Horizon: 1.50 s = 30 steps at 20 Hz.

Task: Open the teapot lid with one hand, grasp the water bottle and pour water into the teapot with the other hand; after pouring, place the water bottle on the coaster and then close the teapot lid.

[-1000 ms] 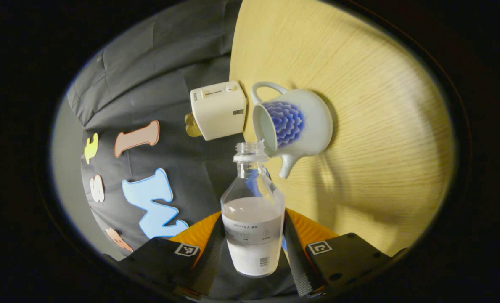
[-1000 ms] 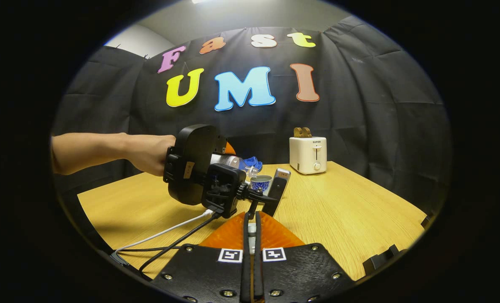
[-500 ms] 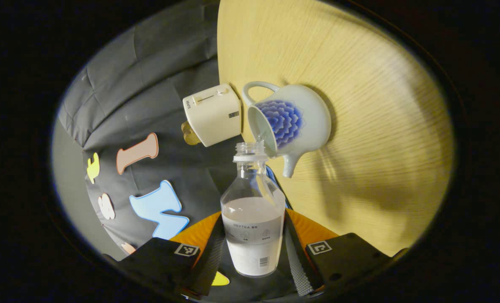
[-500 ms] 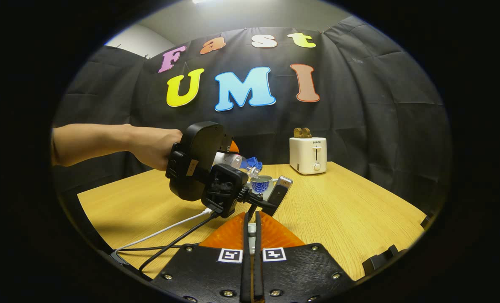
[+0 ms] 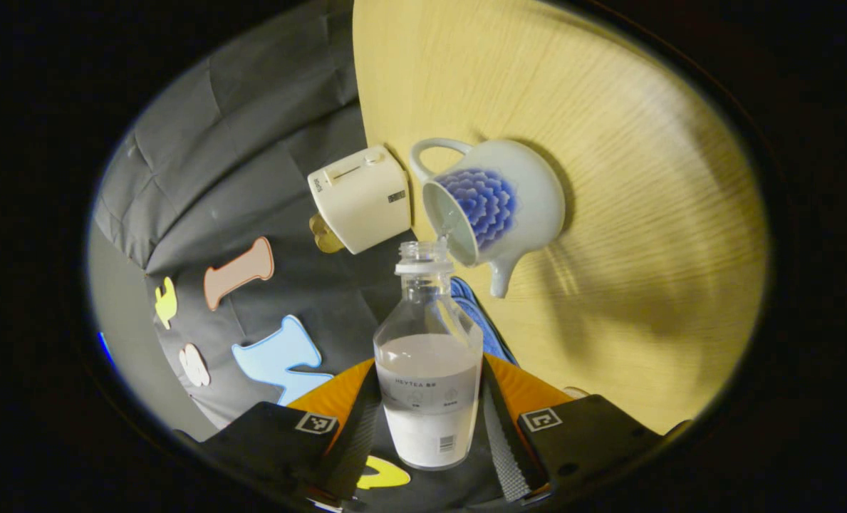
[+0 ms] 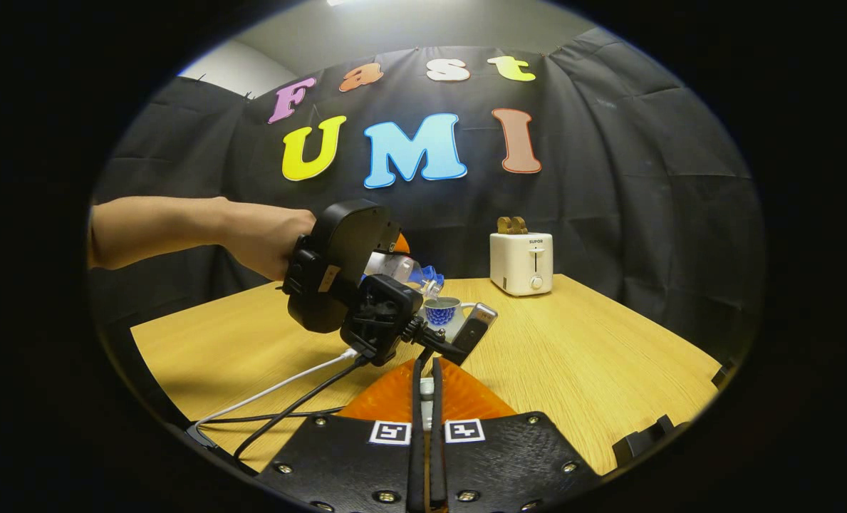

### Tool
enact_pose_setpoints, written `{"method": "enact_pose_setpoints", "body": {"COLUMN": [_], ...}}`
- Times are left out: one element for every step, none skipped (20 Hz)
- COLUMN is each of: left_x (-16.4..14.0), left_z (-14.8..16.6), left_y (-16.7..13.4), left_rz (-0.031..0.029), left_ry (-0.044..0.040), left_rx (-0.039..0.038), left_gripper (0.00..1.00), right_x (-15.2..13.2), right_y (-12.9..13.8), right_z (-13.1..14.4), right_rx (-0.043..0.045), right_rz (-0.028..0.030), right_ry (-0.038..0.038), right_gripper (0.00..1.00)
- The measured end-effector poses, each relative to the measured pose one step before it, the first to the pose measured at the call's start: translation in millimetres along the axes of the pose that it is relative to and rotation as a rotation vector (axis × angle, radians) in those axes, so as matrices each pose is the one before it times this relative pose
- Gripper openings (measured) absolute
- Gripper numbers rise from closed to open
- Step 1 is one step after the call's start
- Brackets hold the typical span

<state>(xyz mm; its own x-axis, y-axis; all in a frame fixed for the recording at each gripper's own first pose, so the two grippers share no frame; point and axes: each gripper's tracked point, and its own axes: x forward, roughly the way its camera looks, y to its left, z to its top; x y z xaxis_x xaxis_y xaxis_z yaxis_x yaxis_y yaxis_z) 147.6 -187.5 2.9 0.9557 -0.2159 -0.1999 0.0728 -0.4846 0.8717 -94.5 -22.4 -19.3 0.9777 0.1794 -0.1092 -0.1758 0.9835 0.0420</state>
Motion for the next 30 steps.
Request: {"method": "enact_pose_setpoints", "body": {"left_x": [0.29, -0.01, -0.74, 0.23, -0.99, -0.42, -0.43, -0.12, -0.12, -0.64, 0.82, 0.17, -0.1, 0.06, 0.39, 0.18, 0.07, -0.11, 0.18, -0.05, -0.19, -0.36, -0.14, 0.18, -0.59, 0.83, 0.36, -1.16, 0.72, 0.14], "left_z": [0.15, 1.41, -0.99, 0.36, -0.35, 1.04, -0.13, 0.32, 0.14, 0.22, 0.31, 0.7, -0.86, -0.11, -0.41, -0.1, -0.64, 0.12, -0.23, 0.19, 0.34, 1.09, 1.41, 0.02, 1.16, 0.83, 0.05, 0.4, -0.33, -1.43], "left_y": [0.94, -0.47, 2.05, 1.0, 1.38, 0.92, 1.54, 0.16, 1.51, 0.22, 0.65, -0.88, 1.36, 0.88, 0.41, -0.49, 0.55, 0.89, 1.18, -0.05, 1.56, 0.73, 0.5, -0.13, 0.8, -1.61, -1.65, -1.78, 0.78, -0.78], "left_rz": [-0.00209, -0.00529, 0.00297, 0.00278, 0.00339, 0.00294, 0.00378, -0.0001, 0.00542, 0.00176, 0.00214, 0.00083, 0.00426, 0.00438, 0.00118, 0.00049, 0.00074, 0.00358, 0.00429, -0.00015, 0.00696, 0.0075, 0.00031, 0.00273, -0.00182, -0.0033, -0.0062, -0.00546, 0.01192, 0.00071], "left_ry": [0.0045, 0.00098, 0.00204, -0.00199, 0.00039, 0.00067, -0.00031, -0.00078, -0.00224, -0.00109, -0.00115, 0.00101, 0.00074, 0.00205, -0.00031, 0.0005, 0.00044, 0.00105, 0.00058, -0.00087, -0.00152, -0.00207, -0.00599, 0.00175, -0.0079, -0.00649, -0.00832, -0.00855, -0.00833, -0.00182], "left_rx": [0.00698, 0.00497, 0.00556, 0.00808, 0.00962, 0.00849, 0.00618, 0.00236, 0.00354, 0.00119, 0.00151, 0.00178, 0.00286, 0.0058, -0.0017, -0.00096, 0.00159, 0.00442, 0.00543, -0.00023, 0.00367, 0.00368, -0.00218, 0.00179, -0.00623, -0.01668, -0.02618, -0.03005, -0.02407, -0.02366], "left_gripper": [0.84, 0.84, 0.84, 0.84, 0.84, 0.84, 0.84, 0.84, 0.84, 0.84, 0.84, 0.84, 0.84, 0.84, 0.84, 0.84, 0.84, 0.84, 0.84, 0.84, 0.84, 0.84, 0.84, 0.84, 0.84, 0.84, 0.84, 0.84, 0.84, 0.84], "right_x": [-0.18, 0.12, -0.2, 0.0, -0.49, 0.01, 0.02, 0.3, -0.01, 0.04, -0.17, 0.14, 0.1, -0.31, 0.08, 0.3, -0.22, -0.08, -0.38, -0.07, 0.05, -0.14, -0.29, -0.09, -0.07, -0.09, -0.84, 0.03, 0.2, -0.25], "right_y": [0.21, 0.05, -0.1, -0.4, 0.02, 0.15, -0.22, 0.01, -0.01, -0.29, -0.17, -0.47, -0.23, 0.14, 0.14, -0.28, 0.02, 0.28, -0.88, -0.52, -0.12, -0.58, 0.06, -0.39, -0.25, 0.19, 0.61, 1.42, 0.18, 0.61], "right_z": [-0.04, 0.26, -0.37, 0.23, 0.0, 0.05, -0.23, 0.21, -0.27, 0.31, -0.11, 0.57, -0.63, 0.62, -0.42, 0.4, 0.11, 0.04, -0.68, 0.61, -0.32, -0.1, 0.25, 1.29, 0.78, 2.76, 0.93, 2.08, 0.96, 2.31], "right_rx": [-0.00027, 0.00005, -0.00039, -0.00065, 0.00046, -0.00014, -0.00009, -0.00082, 0.00003, -0.00017, -0.00086, -0.00047, 0.00067, -0.00025, -0.00084, 0.00015, 0.00008, -0.00001, -0.00085, 0.00186, 0.00032, 0.00121, 0.00016, -0.00094, 0.00194, 0.00124, -0.00015, 0.00342, 0.00517, 0.00353], "right_rz": [0.00012, 0.00033, -0.00017, -0.00072, -0.00048, 0.00015, -0.00032, -0.00012, -0.00013, -0.00038, -0.00058, -0.00115, -0.00034, -0.00021, -0.00028, -0.00033, 0.00002, 0.00166, -0.00026, -0.00044, -0.00151, -0.00077, -0.00108, -0.00244, -0.0007, 0.00035, 0.00159, 0.00593, 0.00318, 0.00262], "right_ry": [0.00014, -0.00007, -0.00002, 0.00016, -0.00034, 0.00073, -0.00051, -0.00006, 0.00016, -0.0001, -0.00073, -0.00018, -0.00033, 0.00001, 0.00023, -0.00045, 0.00044, 0.00024, -0.00034, -0.00128, 0.00099, 0.00059, -0.00034, -0.00233, -0.00408, -0.00725, -0.0076, -0.00897, -0.00615, -0.00788], "right_gripper": [0.03, 0.03, 0.03, 0.03, 0.03, 0.03, 0.03, 0.03, 0.03, 0.03, 0.03, 0.03, 0.03, 0.03, 0.03, 0.03, 0.03, 0.03, 0.03, 0.03, 0.03, 0.03, 0.03, 0.03, 0.03, 0.03, 0.03, 0.03, 0.03, 0.03]}}
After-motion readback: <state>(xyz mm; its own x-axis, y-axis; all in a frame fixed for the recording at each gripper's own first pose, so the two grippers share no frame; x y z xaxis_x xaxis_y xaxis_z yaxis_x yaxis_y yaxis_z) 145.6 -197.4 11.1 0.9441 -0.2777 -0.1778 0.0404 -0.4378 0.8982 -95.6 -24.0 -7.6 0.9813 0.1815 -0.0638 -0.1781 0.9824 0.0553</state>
